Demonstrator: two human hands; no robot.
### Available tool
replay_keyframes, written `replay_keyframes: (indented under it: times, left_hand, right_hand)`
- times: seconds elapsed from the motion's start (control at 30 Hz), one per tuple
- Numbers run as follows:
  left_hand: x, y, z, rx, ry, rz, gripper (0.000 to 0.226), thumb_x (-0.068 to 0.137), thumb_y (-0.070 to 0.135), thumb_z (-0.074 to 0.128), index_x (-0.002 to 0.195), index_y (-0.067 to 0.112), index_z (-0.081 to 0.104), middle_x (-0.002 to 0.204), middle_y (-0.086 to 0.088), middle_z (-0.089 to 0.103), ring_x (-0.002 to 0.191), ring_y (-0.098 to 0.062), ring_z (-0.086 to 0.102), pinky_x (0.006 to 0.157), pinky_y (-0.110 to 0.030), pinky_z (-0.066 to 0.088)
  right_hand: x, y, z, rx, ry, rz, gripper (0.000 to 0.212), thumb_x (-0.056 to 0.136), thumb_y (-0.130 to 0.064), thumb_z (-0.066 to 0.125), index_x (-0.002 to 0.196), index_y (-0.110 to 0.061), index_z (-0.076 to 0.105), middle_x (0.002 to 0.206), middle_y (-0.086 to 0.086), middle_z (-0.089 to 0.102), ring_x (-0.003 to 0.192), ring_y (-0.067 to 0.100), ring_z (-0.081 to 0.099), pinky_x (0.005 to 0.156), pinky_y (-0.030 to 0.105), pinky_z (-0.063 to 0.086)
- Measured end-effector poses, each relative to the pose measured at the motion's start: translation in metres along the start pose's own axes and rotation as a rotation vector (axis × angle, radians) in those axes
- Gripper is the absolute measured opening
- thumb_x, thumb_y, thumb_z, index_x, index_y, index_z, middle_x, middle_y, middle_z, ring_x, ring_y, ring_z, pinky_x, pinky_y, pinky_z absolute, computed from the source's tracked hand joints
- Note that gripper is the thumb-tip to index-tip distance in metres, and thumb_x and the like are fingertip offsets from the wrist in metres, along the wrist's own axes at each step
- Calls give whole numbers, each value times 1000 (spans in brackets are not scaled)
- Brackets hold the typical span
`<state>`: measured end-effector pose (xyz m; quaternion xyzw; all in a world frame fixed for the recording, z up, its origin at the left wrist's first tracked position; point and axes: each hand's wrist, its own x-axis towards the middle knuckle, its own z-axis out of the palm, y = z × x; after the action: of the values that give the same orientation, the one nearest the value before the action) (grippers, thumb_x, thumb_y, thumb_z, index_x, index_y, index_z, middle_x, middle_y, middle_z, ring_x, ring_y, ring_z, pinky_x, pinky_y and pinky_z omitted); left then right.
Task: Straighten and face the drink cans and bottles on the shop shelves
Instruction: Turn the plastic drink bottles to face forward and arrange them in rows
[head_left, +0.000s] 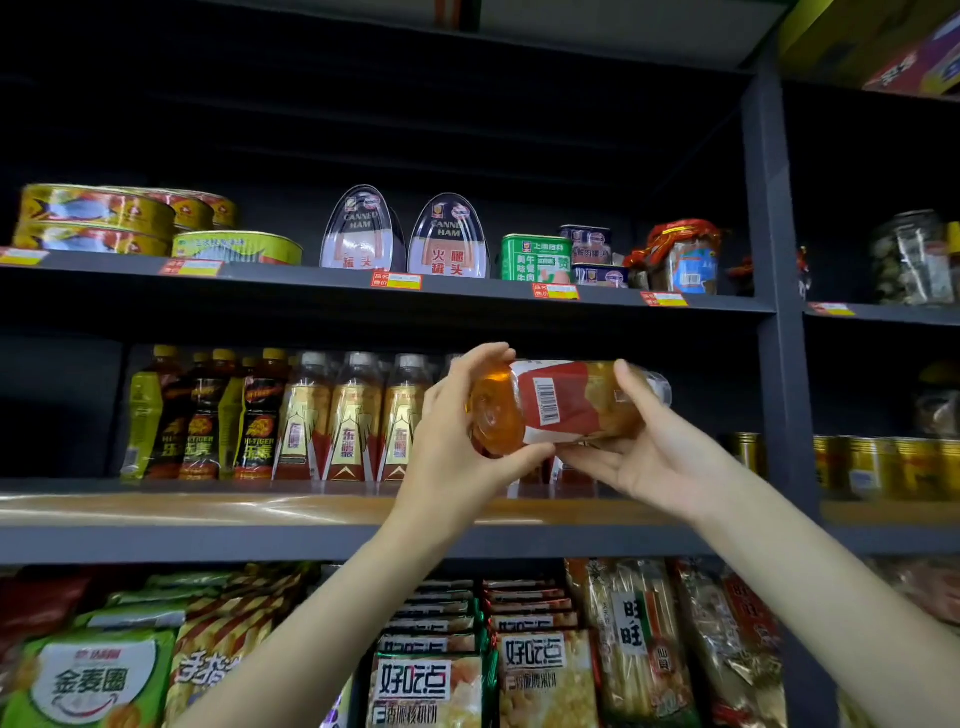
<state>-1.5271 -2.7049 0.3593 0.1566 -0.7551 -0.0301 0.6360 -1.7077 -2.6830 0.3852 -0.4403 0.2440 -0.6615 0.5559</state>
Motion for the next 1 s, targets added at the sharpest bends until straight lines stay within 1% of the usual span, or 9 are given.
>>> replay_keyframes:
  times: [0.1,0.2,0.33,0.43,0.53,0.77,0.83,0.93,1.0]
  left_hand:
    - [-3,-5,0,106,-83,20,67,66,45,72,121,52,36,122,38,36,125,-9,37,99,-37,45]
    - [-5,-14,2,134,-208,-68,55,76,30,73,122,37,44,121,25,41,117,1,42,101,-35,45]
    - [-3,-25,-1,91,-137,-217,43,81,20,69,119,28,51,124,13,48,114,-2,44,98,-27,42]
    - [1,-26,1,62,-122,-235,42,81,21,68,119,29,51,128,11,49,113,0,44,84,-13,38]
    - [2,-27,4,80,-134,-220,41,82,22,67,119,28,51,127,12,49,113,-1,43,89,-19,35]
    - [9,-33,15,147,-128,-194,31,88,17,59,118,24,52,122,12,50,106,0,50,86,-19,44]
    - [15,-37,21,208,-149,-162,31,90,16,57,119,23,51,119,12,48,102,1,49,85,-17,44]
    - [25,-45,36,311,-183,-104,31,91,16,55,120,23,50,114,14,44,102,-1,46,84,-12,36]
    - [34,-51,47,380,-207,-66,32,91,18,54,122,24,48,114,16,41,105,-2,43,86,-11,30]
  right_hand:
    - [-5,-8,0,-101,-14,-104,69,65,-25,76,126,-11,47,116,20,64,95,34,69,73,47,59]
    - [-8,-15,1,-498,71,-423,71,63,-19,81,124,-23,44,119,3,62,102,19,64,85,39,54]
    - [-12,-13,-3,-1117,67,-776,81,63,-17,86,119,-44,34,109,-30,45,105,1,48,90,25,39]
    - [-10,-7,-14,-1197,59,-880,82,64,-19,86,113,-55,30,114,-31,40,113,1,42,94,24,37]
    - [-6,-6,-21,-1185,75,-936,83,64,-19,86,113,-57,30,117,-35,39,113,-1,42,97,23,37]
    - [7,-23,-31,-1259,161,-1067,84,69,-17,83,124,-49,28,119,-30,35,106,-15,34,84,-6,27]
    - [17,-34,-36,-1316,228,-1071,87,70,-15,82,136,-39,30,125,-19,36,111,-11,31,89,0,26]
    - [33,-49,-53,-1397,228,-902,92,68,-18,84,142,-29,31,134,-8,45,118,4,40,95,21,31]
    - [45,-51,-68,-1408,228,-804,95,64,-20,86,142,-26,32,134,-4,50,115,6,43,93,19,32]
